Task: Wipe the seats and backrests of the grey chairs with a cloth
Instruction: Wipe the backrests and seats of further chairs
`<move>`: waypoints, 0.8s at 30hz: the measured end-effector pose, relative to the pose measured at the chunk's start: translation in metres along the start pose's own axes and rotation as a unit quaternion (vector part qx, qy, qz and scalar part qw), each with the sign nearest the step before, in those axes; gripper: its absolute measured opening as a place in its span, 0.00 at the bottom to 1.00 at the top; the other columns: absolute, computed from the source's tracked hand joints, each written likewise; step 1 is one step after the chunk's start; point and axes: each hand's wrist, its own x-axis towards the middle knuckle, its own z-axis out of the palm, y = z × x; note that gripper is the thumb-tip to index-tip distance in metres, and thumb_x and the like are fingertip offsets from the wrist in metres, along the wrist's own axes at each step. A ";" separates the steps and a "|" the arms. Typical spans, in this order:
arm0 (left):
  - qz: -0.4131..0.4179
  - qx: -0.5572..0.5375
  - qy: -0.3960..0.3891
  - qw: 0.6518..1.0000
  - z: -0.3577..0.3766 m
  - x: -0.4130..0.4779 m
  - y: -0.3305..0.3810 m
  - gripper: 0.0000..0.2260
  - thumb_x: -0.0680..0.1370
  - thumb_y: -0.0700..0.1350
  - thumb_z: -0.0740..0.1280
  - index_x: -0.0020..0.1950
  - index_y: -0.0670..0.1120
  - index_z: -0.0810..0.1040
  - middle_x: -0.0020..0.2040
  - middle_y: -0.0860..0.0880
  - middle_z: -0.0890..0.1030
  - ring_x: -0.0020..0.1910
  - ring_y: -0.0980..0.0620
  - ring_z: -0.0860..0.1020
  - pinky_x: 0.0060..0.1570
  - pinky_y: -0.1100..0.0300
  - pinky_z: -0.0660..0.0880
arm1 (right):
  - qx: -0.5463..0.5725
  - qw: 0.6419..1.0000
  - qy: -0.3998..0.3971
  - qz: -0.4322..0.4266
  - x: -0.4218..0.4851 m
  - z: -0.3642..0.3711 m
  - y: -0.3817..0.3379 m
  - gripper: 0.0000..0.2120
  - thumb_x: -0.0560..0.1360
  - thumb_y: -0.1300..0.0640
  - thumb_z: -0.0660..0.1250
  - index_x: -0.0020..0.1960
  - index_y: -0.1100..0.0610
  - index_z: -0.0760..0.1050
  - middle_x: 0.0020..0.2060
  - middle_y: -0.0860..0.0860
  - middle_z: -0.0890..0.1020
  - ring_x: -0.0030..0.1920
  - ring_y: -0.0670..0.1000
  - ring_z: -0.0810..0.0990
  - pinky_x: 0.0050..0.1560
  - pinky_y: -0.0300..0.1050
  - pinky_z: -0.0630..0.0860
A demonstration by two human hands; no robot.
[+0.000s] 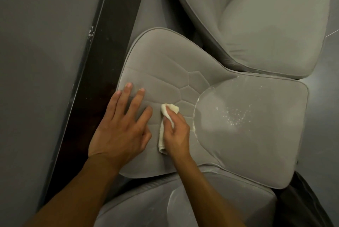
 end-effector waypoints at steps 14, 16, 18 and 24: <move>-0.007 -0.009 0.000 1.000 -0.004 0.000 0.002 0.24 0.77 0.56 0.60 0.69 0.45 0.77 0.79 0.35 0.61 0.80 0.31 0.52 0.77 0.35 0.53 | -0.226 0.935 -0.048 0.267 0.035 -0.031 0.061 0.15 0.82 0.50 0.58 0.63 0.49 0.79 0.58 0.56 0.82 0.60 0.59 0.79 0.58 0.47 0.74; -0.006 -0.009 0.000 1.000 -0.004 0.000 0.002 0.23 0.77 0.55 0.61 0.68 0.46 0.77 0.79 0.35 0.61 0.80 0.32 0.52 0.77 0.35 0.53 | -0.252 0.900 -0.099 0.341 0.034 -0.039 0.080 0.17 0.82 0.49 0.57 0.61 0.54 0.80 0.58 0.59 0.82 0.60 0.61 0.79 0.57 0.47 0.74; -0.006 -0.011 0.003 1.000 -0.003 0.000 0.002 0.22 0.77 0.54 0.61 0.68 0.46 0.77 0.79 0.35 0.61 0.80 0.31 0.52 0.77 0.35 0.53 | -0.247 0.885 -0.135 0.371 0.029 -0.045 0.094 0.17 0.82 0.49 0.57 0.59 0.57 0.80 0.59 0.61 0.81 0.60 0.62 0.78 0.57 0.46 0.73; -0.009 -0.019 0.011 1.000 -0.001 -0.001 0.001 0.22 0.77 0.54 0.62 0.68 0.46 0.78 0.79 0.35 0.62 0.80 0.31 0.52 0.77 0.35 0.54 | -0.391 0.804 -0.266 0.360 0.020 -0.068 0.118 0.19 0.81 0.49 0.58 0.63 0.61 0.76 0.64 0.59 0.77 0.64 0.60 0.76 0.62 0.47 0.72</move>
